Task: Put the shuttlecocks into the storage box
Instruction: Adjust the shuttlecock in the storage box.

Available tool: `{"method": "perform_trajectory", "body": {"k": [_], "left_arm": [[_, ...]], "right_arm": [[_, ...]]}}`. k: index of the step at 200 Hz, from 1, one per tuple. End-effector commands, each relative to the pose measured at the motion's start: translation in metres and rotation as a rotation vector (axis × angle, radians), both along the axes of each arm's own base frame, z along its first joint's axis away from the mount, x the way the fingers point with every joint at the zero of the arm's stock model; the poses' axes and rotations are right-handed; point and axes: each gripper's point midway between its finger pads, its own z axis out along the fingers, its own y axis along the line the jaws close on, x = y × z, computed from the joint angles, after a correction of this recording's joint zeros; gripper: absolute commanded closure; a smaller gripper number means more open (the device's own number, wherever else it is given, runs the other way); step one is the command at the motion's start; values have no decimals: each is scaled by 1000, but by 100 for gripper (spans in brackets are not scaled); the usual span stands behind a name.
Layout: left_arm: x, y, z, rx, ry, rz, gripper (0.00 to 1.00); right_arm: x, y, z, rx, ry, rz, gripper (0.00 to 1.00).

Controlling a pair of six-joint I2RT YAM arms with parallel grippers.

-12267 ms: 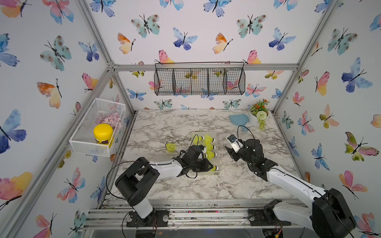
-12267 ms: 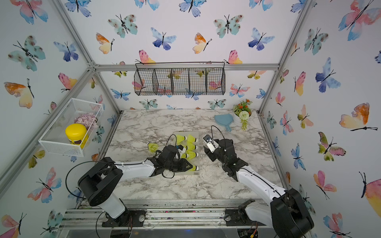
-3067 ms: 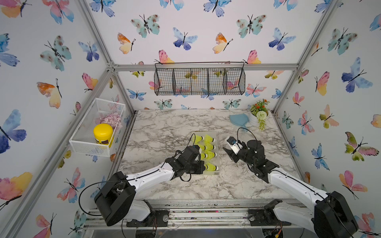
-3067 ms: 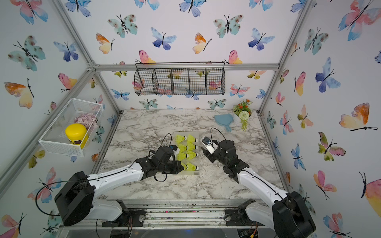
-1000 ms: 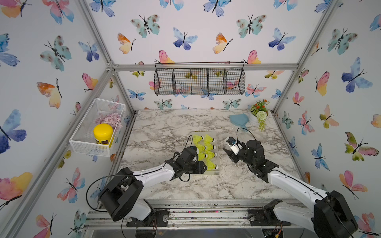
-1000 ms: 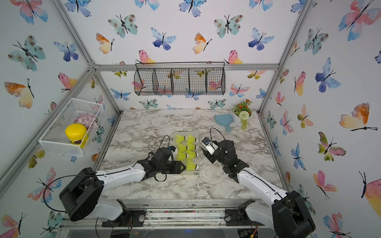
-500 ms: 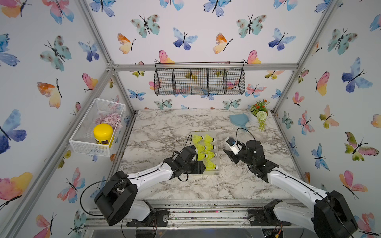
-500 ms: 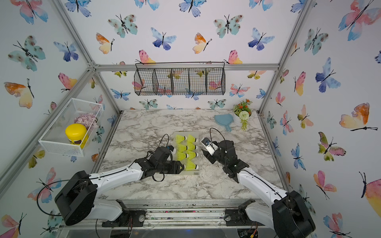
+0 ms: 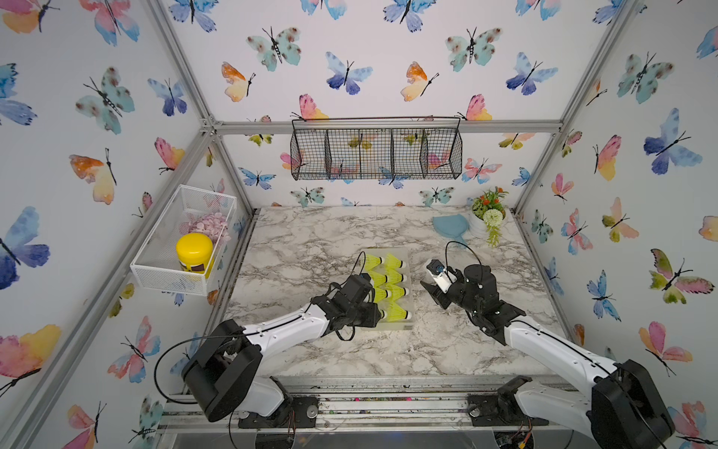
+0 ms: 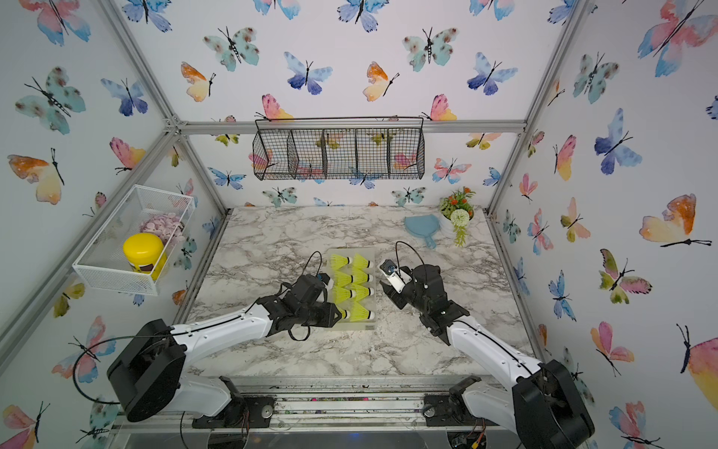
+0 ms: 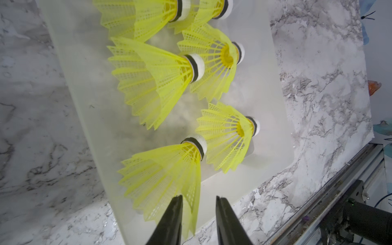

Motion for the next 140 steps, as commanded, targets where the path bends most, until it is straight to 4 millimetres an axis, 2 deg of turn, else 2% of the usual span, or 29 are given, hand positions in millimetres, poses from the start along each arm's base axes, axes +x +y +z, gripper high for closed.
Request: {"method": "perform_trajectory", "body": {"k": [1,30,61,110,140], "left_arm": [[7,-5,3,-18,-11,8,76],[8,-6,5,-29,-12,17,100],[6,-3,12,-44,-25,25,100],[2,-14,25,-130,-25,-9,100],[-2,-21,24,-193,11,-31,100]], "right_arm": [[-4,1,3,5,-3,7,44],[-5,0,3,4,-2,8,44],[-5,0,3,2,-4,6,44],[-5,1,2,4,1,10,44],[-5,-1,2,1,-2,5,44]]}}
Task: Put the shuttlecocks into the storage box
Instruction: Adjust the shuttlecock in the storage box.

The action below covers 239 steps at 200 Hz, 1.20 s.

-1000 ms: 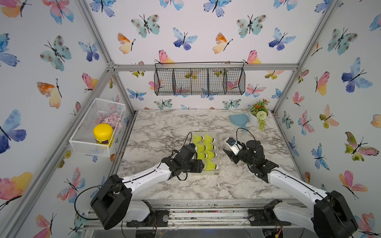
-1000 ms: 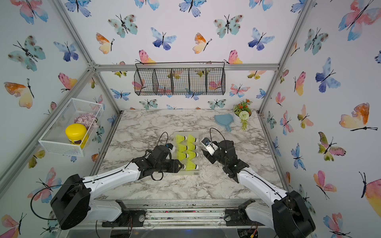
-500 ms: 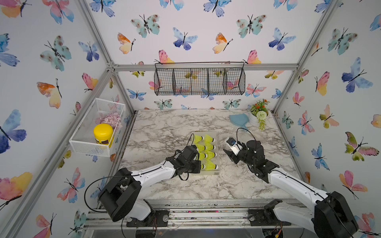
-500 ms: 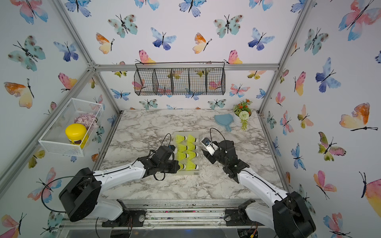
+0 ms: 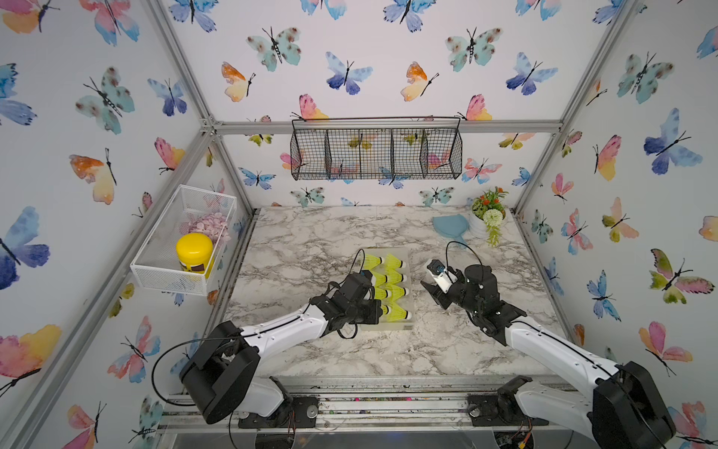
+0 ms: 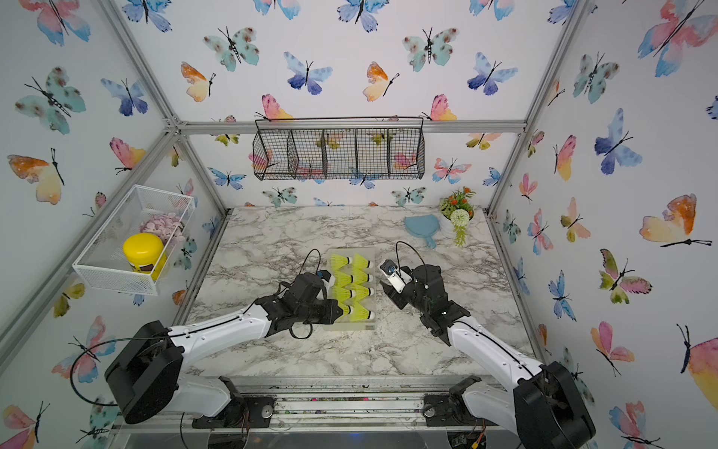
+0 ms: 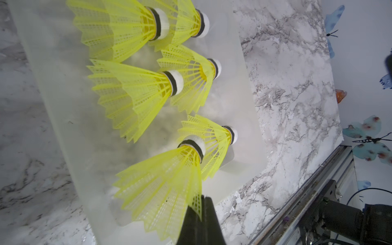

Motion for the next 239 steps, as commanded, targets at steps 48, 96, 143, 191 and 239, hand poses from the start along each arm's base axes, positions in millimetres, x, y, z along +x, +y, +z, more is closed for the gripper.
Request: {"method": "perform_trajectory", "body": {"k": [48,96,143,191,239], "left_arm": [[-13,-6,-8,-92,89,-45,100],[-15,0,-24,-76,124,-37,100],[-14,9,-34,-33,135,-11,94],[-8,17,-31,11,110,26,57],[-2,28,-11,59,48,47,44]], "right_arm": [[-4,0,0,-2,2,6,44],[-3,1,0,-1,3,10,44],[-3,1,-1,-5,5,11,44],[-3,1,0,-5,2,7,44],[-3,-1,0,-5,2,-3,44]]}}
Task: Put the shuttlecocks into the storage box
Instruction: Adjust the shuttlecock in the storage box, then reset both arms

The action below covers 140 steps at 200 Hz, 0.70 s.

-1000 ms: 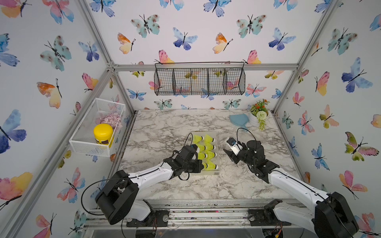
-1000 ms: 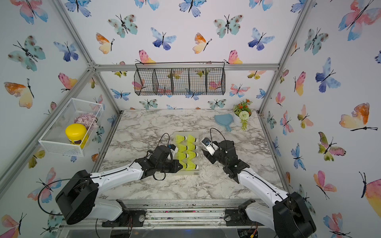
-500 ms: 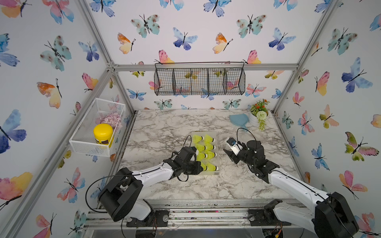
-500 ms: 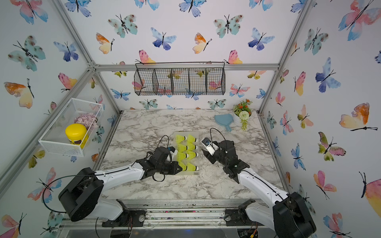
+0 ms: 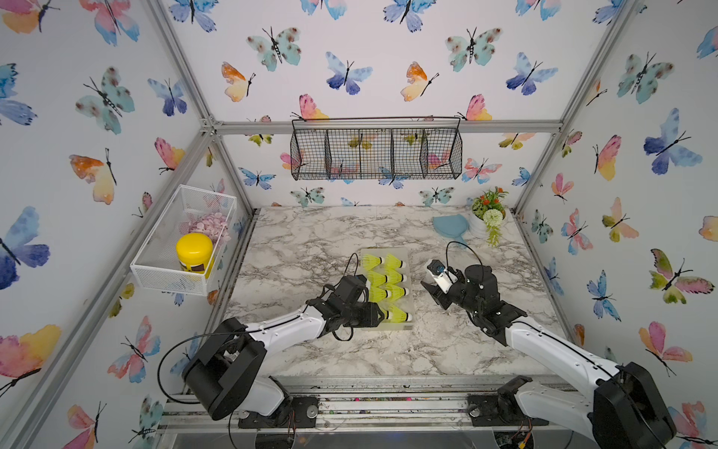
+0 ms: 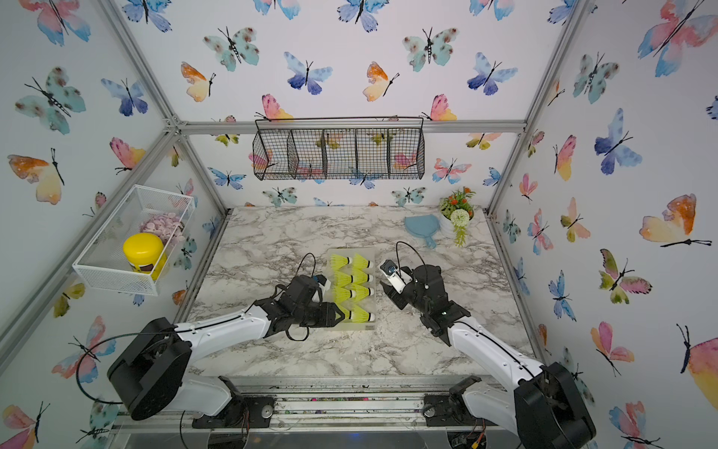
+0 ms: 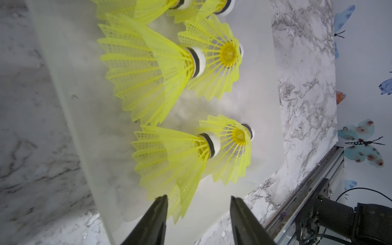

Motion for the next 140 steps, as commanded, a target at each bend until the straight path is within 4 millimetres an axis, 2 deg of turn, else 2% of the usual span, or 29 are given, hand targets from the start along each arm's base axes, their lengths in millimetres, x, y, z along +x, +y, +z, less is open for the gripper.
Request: {"method": "perform_trajectory", "body": {"k": [1,22,57,107,140], "left_arm": [[2,12,12,64,-36,13,44],[4,19,23,94,-75,18,39],[19,41,46,180,-204,79,37],[59,107,76,480,-456,315,36],[77,144,101,595,-622,467,30]], "right_arm": [[-2,-1,0,-4,-2,-5,44],[0,-5,0,-1,-8,-31,44],[8,-20,-1,18,-9,-150,44],[30,-67,-4,48,-18,-487,41],[35,-97,-9,37,-45,-673,36]]}}
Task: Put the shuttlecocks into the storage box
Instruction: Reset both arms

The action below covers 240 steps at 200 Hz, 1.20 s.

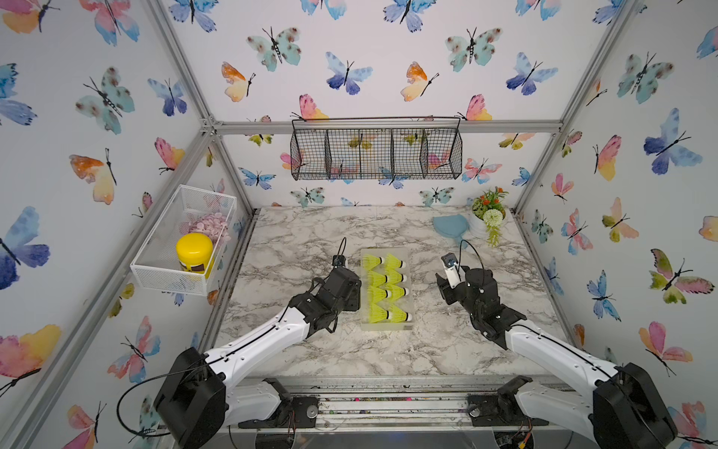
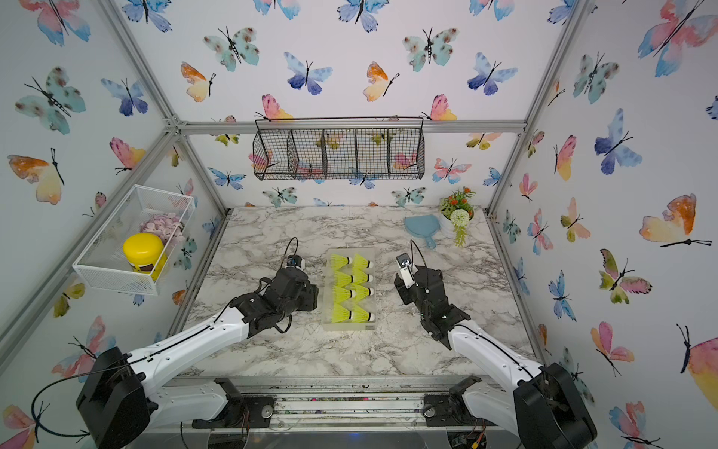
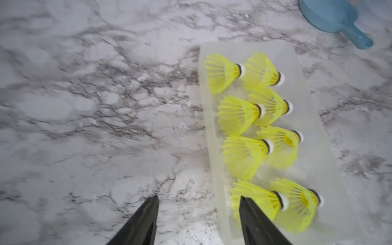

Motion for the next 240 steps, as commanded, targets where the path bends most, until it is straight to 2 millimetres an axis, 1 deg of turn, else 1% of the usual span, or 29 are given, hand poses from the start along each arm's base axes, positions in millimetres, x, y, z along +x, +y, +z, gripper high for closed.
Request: {"method": "perform_trajectory", "body": {"k": [1,20,31,40,47,50,57,77,91,96,101,106,130,154,172,187,207,240], "left_arm": [[17,48,28,168,-185,167,30],[23,72,39,212,-285,251,23],[27,87,42,233,-330,304,18],[30,99,40,242,-347,336,17],[33,108,38,247,-357,356,15],[35,111,37,249,-359,363,13],[37,119,34,248,-360,379,12],[44,141,24,240,-353,424,8],[47,153,18,234,-359,449,1],[48,157,16,234,-360,452,1],[48,160,15,232,-366,456,0],[48,164,14,231,-371,466,1],[49,181,10,198,-400,498,2],[52,191,6,117,-428,484,2],[52,199,6,72,-458,485,2],[52,199,6,50,-489,466,2],[51,200,6,49,-531,447,2],[55,199,1,69,-533,408,2]], "right_arm": [[6,-33,-3,7,-34,-215,36],[5,-49,-3,2,-73,-299,30],[5,-56,-2,1,-99,-339,23],[5,-64,-2,1,-119,-373,16],[6,-65,-3,6,-128,-380,12],[6,-71,-2,1,-138,-409,10],[6,-75,-2,4,-147,-425,6],[10,-82,-9,3,-145,-446,2],[14,-90,-17,1,-120,-464,1],[15,-94,-20,1,-112,-479,1],[17,-92,-24,15,-99,-462,0],[19,-94,-27,21,-90,-462,0],[25,-100,-35,52,-74,-457,1],[29,-109,-40,83,-79,-458,1],[31,-111,-42,106,-95,-449,1],[32,-111,-42,114,-113,-433,1],[33,-117,-42,128,-140,-432,1],[34,-127,-43,164,-162,-425,1]]}}
